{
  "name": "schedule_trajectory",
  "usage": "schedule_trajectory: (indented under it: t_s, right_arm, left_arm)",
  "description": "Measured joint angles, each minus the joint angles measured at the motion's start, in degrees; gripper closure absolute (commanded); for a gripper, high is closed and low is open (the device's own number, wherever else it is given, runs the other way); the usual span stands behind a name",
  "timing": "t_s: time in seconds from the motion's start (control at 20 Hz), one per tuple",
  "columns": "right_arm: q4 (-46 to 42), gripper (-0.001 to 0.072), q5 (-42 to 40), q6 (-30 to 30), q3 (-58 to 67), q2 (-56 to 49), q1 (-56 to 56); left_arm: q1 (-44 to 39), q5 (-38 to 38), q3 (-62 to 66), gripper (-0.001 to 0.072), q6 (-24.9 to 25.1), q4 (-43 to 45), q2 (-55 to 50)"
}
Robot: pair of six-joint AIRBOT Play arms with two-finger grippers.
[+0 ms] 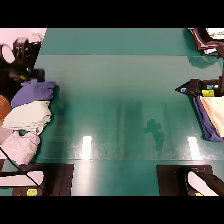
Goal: Fold the shirts.
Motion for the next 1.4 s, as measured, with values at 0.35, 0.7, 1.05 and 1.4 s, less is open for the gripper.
schedule_trajectory:
  t_s: [0.35,0.7,1.05,1.4]
  right_arm:
    - [0.0,0.0694,-0.3,0.6,0.0,0.0,0.0]
    - [2.3,0.0694,-2.0,0.9,6.6,0.0,-0.4]
    - [2.9,0.0694,-7.1,0.7,24.3,0.0,-0.5]
    - [2.5,0.0694,-6.9,0.7,32.3,0.0,-0.5]
  left_arm:
    - [3.4,8.5,-10.3,0.0682,-0.6,0.1,0.0]
    - [-0.2,5.2,-0.8,0.0683,0.0,-0.4,8.9]
    - [-19.9,-4.0,20.8,0.0684,1.0,-0.8,21.2]
    - [-44.9,-9.7,22.6,0.059,-1.1,-5.2,12.8]
